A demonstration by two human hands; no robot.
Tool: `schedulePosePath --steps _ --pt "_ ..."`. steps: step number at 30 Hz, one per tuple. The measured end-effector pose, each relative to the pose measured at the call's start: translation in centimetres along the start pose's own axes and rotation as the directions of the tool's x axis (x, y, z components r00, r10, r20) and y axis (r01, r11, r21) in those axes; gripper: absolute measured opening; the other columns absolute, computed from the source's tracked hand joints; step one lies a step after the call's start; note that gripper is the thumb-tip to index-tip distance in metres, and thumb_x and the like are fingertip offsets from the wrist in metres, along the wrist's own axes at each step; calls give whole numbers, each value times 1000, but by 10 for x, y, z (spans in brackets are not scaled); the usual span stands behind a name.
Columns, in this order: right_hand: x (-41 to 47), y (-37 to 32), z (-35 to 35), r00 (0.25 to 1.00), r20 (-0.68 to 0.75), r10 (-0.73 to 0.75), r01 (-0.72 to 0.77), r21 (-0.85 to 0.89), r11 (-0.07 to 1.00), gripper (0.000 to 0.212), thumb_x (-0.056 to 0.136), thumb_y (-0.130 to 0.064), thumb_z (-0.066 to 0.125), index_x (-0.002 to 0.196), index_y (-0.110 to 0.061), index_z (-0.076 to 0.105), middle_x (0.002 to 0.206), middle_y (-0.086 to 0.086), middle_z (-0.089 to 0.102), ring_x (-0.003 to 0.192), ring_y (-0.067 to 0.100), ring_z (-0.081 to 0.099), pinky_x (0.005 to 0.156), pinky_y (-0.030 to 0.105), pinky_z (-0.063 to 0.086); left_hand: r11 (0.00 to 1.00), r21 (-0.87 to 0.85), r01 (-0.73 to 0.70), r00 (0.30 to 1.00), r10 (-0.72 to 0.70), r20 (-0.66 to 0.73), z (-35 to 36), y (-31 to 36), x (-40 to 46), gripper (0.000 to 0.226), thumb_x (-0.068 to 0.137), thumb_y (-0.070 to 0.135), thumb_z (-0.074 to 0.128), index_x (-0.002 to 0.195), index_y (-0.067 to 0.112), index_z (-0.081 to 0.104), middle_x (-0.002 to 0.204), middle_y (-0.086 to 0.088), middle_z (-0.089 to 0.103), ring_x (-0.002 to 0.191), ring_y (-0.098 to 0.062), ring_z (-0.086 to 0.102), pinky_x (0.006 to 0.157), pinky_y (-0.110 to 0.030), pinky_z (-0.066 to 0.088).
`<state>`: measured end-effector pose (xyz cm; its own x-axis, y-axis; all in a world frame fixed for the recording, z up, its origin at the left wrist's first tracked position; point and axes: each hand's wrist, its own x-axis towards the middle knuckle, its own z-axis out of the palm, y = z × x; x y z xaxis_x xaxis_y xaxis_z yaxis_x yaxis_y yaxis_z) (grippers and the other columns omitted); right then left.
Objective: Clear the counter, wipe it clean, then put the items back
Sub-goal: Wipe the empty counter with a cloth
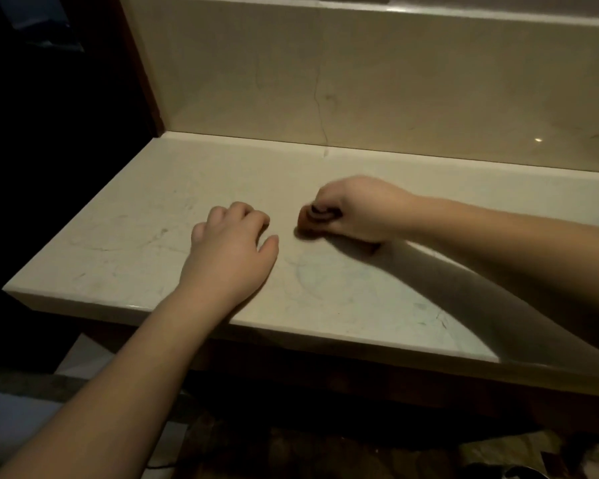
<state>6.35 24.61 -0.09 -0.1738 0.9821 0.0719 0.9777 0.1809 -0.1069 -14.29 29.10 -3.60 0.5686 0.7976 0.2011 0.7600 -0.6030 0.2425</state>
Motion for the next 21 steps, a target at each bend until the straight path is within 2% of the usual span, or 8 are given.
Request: schedulePosePath --steps 3,6,8,10,13,16,19,21 --pt "-5 -3 0 997 55 -59 56 40 998 44 87 -49 47 98 -12 68 98 1 64 87 24 57 67 30 36 1000 14 -2 1000 2 -22 2 0 0 36 96 42 40 125 25 53 128 5 47 117 -18 37 95 -37 29" --pt "30 37 -3 986 -28 165 -164 15 986 42 91 -51 52 86 -11 64 88 8 65 82 28 59 62 30 35 1000 -7 5 1000 -5 -28 2 0 1 35 95 41 41 123 25 54 126 7 48 115 -16 37 94 -36 27" --pt "59 69 -6 937 -78 342 -341 26 940 46 88 -57 55 74 -14 60 76 9 62 78 29 59 61 29 32 1000 -17 13 999 -13 -32 2 0 0 34 95 41 42 121 25 55 125 8 48 115 -16 37 94 -35 27" --pt "82 79 -3 902 -112 418 -414 51 909 47 85 -59 58 69 -15 57 73 9 59 79 32 59 62 30 34 999 -30 16 999 -17 -35 2 0 0 33 94 41 43 119 25 56 124 9 49 115 -15 37 94 -35 27" --pt "92 59 9 946 -101 309 -306 38 951 48 86 -60 55 73 -14 57 78 11 60 77 31 56 61 31 34 999 -39 18 999 -19 -35 2 0 0 33 94 42 43 119 25 56 125 10 49 115 -14 37 95 -35 27" --pt "76 52 12 971 -58 230 -230 9 973 49 88 -61 49 79 -14 58 82 5 59 76 28 53 62 34 40 999 -37 15 999 -17 -40 2 -2 0 33 94 43 43 120 27 56 125 11 49 115 -13 37 95 -34 27" --pt "86 74 6 944 -56 326 -328 -28 944 49 87 -63 47 72 -17 55 78 8 59 78 31 56 65 35 44 999 -45 16 999 -17 -38 2 -2 0 32 94 43 43 119 27 56 125 12 48 115 -12 37 95 -33 26" --pt "107 75 6 914 -106 392 -398 -46 916 50 87 -63 48 73 -16 57 79 8 59 80 31 58 63 33 42 999 -50 21 999 -23 -40 2 -3 1 33 94 42 43 120 27 56 124 12 49 115 -12 37 96 -33 26"
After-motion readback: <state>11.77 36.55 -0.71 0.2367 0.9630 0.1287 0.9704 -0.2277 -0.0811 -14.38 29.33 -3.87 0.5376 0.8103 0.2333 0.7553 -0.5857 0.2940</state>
